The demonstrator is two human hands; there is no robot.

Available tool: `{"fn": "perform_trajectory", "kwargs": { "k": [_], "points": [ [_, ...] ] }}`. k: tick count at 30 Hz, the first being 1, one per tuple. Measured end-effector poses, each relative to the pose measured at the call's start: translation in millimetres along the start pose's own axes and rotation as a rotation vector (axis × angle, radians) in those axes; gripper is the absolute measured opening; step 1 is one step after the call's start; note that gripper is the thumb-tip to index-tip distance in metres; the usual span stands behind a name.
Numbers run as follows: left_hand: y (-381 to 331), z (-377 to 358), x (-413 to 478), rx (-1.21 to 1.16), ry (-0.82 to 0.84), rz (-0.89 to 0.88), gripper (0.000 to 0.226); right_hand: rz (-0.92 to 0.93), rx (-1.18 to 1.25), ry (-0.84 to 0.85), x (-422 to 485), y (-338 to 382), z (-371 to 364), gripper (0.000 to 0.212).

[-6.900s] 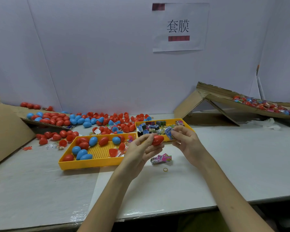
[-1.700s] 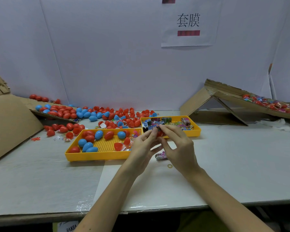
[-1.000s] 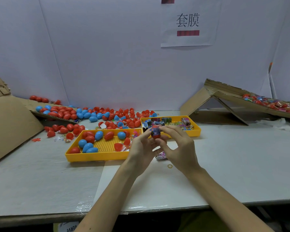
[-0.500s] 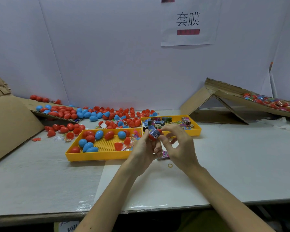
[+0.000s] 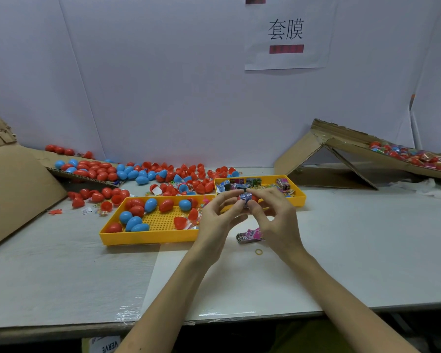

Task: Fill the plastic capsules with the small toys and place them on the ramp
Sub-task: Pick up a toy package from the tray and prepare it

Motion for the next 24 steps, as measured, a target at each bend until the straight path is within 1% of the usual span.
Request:
{"fn": "perform_trajectory", "kwargs": {
  "k": [3, 5, 7, 14, 21, 24],
  "points": [
    [0, 0, -1, -0.007, 0.006, -0.012, 0.033, -0.179, 0.235, 0.049, 3, 1, 2, 0.015],
    [1, 1, 0, 0.015, -0.017, -0.016, 0.033, -0.296, 0.384, 0.082, 4, 0, 4, 0.018],
    [1, 1, 0, 0.018, -0.027, -0.014, 0.031, -0.361, 0.453, 0.114, 4, -3, 4, 0.022],
    [0, 0, -2, -0.023, -0.006, -0.001, 0.028, -0.476, 0.591, 0.123, 5, -9, 6, 0.026],
    [0, 0, -2, -0.026, 0.003, -0.006, 0.029, -0.505, 0.629, 0.114, 6, -9, 7, 0.022],
    [0, -2, -2, 0.013, -0.017, -0.029, 0.029, -0.527, 0.628, 0.106, 6, -10, 7, 0.026]
  ]
}}
Point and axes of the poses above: each hand's wrist, its own x-axis towards the middle knuckle, its own z-axis out of the back of the hand, y = z × x, the point moved 3 cm from there along x, towards the middle knuckle, and after that the axes turned 2 degrees about -z, right-handed, at the moved point
